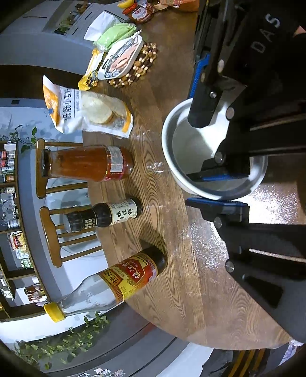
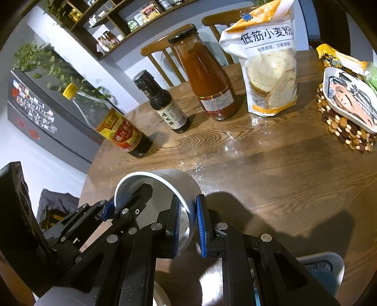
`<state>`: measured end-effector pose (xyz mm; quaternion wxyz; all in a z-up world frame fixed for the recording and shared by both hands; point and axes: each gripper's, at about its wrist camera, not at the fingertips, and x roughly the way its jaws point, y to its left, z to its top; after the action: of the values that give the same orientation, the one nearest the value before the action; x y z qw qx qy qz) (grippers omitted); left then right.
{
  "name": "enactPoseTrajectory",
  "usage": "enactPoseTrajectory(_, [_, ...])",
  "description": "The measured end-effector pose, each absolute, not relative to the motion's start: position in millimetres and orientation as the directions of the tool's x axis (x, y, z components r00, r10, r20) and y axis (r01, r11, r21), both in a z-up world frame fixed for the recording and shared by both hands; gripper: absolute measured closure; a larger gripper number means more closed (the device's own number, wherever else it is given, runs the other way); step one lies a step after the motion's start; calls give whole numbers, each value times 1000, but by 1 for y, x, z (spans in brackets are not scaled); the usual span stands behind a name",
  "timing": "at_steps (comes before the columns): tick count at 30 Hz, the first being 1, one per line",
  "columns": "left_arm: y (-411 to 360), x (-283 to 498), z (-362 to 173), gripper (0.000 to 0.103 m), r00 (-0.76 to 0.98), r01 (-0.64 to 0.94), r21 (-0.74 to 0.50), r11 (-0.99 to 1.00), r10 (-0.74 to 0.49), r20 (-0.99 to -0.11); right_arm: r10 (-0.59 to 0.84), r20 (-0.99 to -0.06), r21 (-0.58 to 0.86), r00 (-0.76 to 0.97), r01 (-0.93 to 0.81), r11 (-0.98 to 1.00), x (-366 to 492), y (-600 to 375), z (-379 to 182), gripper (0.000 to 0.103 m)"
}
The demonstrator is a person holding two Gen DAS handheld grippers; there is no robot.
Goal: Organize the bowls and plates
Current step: 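Lift the white ramekin with both grippers and carry it toward the nested bowls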
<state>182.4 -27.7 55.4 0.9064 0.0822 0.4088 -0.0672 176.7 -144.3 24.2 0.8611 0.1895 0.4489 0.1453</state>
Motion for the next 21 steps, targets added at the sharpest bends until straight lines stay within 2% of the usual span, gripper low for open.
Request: enactPoseTrajectory(21, [-31,110,98,91,735,182,125,975,-51,-676,434,-661,456,612,-131,880,106,-145,62,87])
